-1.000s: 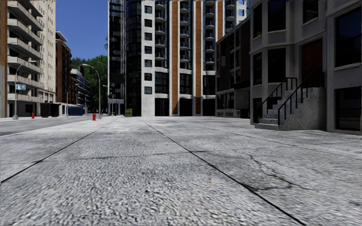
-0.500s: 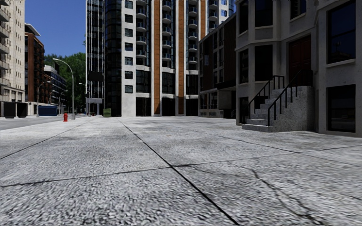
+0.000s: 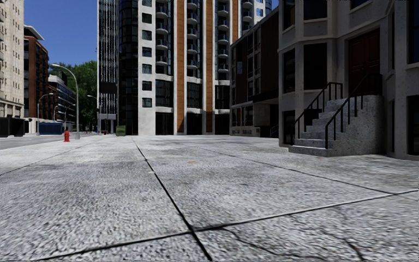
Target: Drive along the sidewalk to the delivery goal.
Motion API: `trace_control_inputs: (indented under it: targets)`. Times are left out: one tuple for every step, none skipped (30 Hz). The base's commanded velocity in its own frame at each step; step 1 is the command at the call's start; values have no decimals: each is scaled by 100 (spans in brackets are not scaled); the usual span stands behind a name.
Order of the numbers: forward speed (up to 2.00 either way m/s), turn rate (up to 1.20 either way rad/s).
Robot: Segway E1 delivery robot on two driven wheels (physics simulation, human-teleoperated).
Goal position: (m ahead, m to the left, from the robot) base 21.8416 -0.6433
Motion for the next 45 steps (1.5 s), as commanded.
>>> trace_control_inputs:
  targets:
    - [200, 0]
    - [200, 0]
    - [200, 0]
    - [200, 0]
    - [200, 0]
    - [200, 0]
    - [200, 0]
    - [200, 0]
    - [200, 0]
    - [200, 0]
    - [200, 0]
    - [200, 0]
    - [200, 0]
    - [200, 0]
    - [200, 0]
    - [200, -4]
    - [200, -7]
    - [200, -7]
    - [200, -8]
    - [200, -8]
    - [200, -10]
    - [200, -11]
    - [200, -15]
    - [200, -18]
    - [200, -18]
    - [200, -18]
    - [200, -18]
    - [200, -19]
    - [200, -19]
    - [200, -19]
    - [200, -19]
    - [200, -19]
    - [200, -19]
    - [200, -19]
    - [200, -19]
    - [200, -20]
    - [200, -24]
    - [200, -26]
    - [200, -26]
    - [200, -26]
    - [200, -26]
    - [200, -26]
    - [200, -26]
    - [200, -26]
    - [200, -26]
